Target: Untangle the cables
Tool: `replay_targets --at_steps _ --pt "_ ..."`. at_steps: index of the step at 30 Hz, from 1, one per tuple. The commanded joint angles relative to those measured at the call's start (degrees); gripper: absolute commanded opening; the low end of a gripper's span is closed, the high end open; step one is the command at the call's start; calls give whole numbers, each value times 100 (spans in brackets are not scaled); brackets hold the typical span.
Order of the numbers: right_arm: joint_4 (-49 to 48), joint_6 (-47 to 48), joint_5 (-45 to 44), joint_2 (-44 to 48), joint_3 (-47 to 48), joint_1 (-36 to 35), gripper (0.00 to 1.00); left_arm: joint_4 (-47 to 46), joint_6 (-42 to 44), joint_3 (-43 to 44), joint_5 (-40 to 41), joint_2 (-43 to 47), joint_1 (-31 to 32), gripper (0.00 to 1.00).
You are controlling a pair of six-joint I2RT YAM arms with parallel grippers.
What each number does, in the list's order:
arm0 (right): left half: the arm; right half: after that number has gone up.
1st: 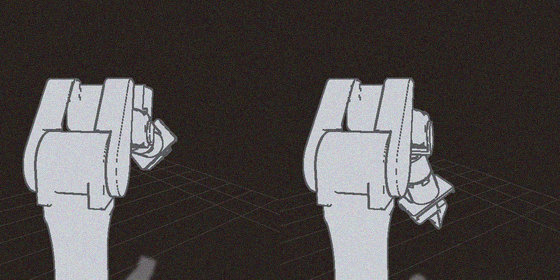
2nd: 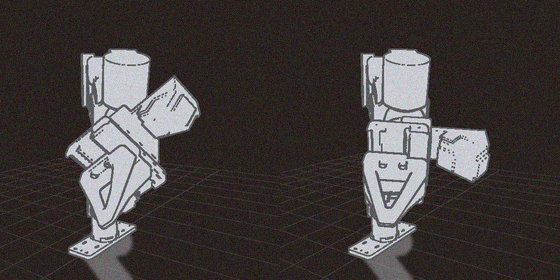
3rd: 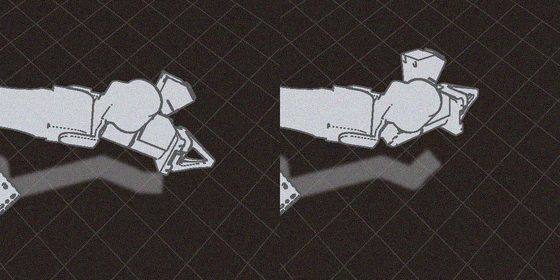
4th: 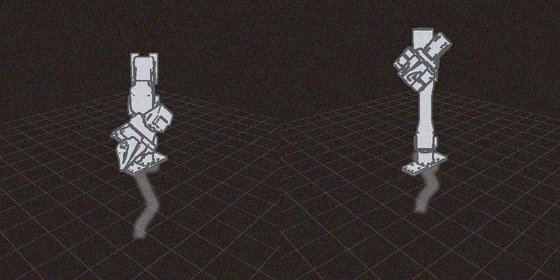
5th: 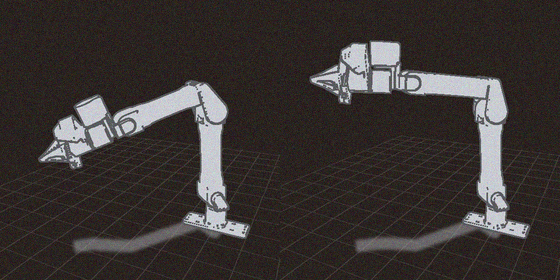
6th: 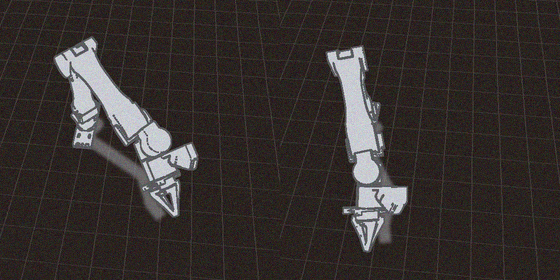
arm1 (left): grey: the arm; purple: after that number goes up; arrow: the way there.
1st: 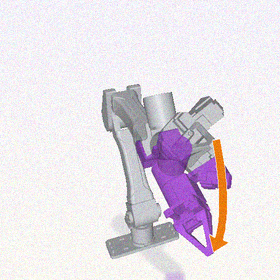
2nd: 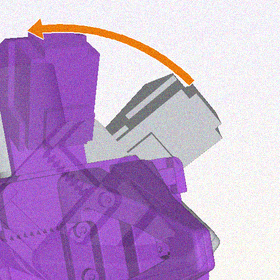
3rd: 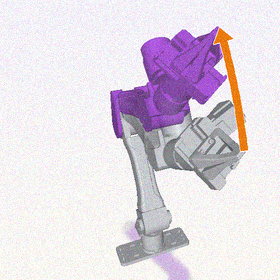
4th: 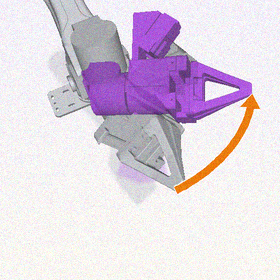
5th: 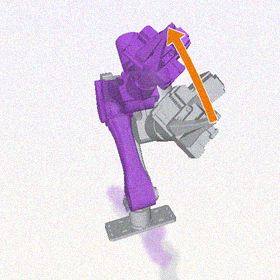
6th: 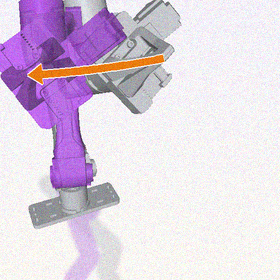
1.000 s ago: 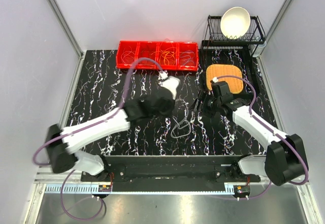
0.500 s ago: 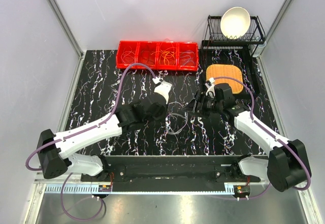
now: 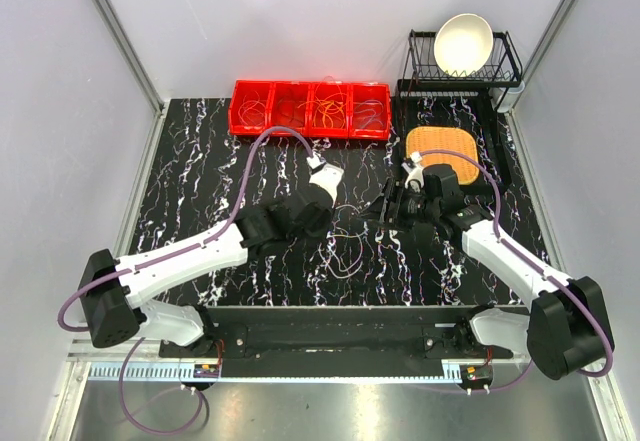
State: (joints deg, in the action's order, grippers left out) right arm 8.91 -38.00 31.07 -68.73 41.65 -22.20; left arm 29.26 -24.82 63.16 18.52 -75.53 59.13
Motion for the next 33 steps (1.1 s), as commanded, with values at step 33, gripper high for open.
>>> replay_targets --at_steps 33 --pt "-416 1523 58 -282 318 -373 65 256 399 531 -1263 73 -403 0"
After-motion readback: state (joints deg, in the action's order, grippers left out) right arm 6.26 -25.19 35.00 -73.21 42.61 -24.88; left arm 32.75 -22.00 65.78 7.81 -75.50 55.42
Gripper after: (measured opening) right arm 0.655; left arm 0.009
